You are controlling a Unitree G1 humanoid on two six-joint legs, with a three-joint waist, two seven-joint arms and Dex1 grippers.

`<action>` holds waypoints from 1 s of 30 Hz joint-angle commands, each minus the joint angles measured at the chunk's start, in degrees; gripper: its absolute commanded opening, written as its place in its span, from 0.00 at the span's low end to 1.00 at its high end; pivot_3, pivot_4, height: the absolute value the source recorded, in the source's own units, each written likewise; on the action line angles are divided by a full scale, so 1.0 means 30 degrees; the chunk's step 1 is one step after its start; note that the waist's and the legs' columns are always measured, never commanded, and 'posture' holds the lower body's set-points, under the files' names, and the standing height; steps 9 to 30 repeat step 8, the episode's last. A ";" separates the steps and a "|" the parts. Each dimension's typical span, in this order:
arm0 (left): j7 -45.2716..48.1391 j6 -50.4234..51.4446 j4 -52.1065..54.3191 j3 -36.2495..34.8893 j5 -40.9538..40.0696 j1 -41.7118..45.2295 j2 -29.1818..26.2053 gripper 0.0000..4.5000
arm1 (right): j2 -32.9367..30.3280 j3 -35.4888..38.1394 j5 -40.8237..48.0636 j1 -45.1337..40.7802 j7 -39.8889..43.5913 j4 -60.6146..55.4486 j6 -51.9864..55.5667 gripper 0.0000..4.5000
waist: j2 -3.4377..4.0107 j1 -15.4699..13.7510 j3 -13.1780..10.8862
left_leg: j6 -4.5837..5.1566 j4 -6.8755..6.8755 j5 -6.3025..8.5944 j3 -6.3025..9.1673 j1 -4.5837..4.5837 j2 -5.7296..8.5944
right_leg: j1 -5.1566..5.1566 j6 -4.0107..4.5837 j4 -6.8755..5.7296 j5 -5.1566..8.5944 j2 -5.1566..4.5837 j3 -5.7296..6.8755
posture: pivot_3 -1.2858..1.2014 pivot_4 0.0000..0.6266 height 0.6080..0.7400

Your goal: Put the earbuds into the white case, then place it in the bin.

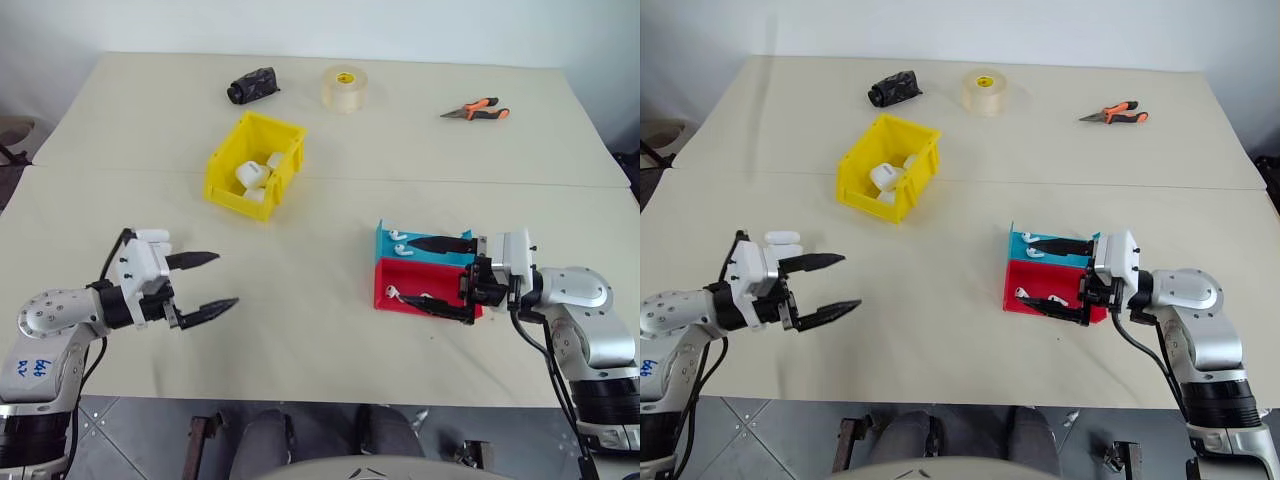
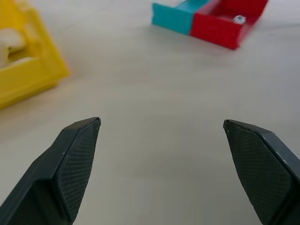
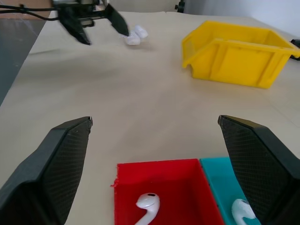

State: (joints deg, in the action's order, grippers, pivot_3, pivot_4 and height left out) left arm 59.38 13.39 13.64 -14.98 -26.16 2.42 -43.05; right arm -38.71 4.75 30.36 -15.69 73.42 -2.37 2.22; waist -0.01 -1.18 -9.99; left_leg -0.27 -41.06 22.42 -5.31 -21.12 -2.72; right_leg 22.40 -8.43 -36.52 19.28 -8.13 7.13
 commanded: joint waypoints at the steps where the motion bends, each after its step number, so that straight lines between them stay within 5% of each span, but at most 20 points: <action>1: -0.1036 -0.0861 0.1017 0.0572 0.0081 0.0089 0.1197 0.99 | -0.0516 0.0778 -0.0431 -0.0790 0.0218 0.1356 -0.0875 1.00 | 0.0004 -0.0019 0.0002 | 0.0000 -0.0001 0.0000 -0.0007 0.0002 0.0002 | -0.0002 0.0000 0.0000 0.0000 0.0000 -0.0005 | 0.52 0.24 1.00; 30: -0.1520 -0.2454 0.0664 0.1158 0.1102 0.0529 0.1849 0.99 | -0.0598 0.1354 -0.0570 -0.0743 -0.0038 0.2002 -0.1157 1.00 | 0.0002 0.0009 0.0001 | 0.0000 0.0016 0.0000 -0.0014 0.0002 0.0003 | 0.0012 0.0000 -0.0003 -0.0001 -0.0001 0.0010 | 0.52 0.24 1.00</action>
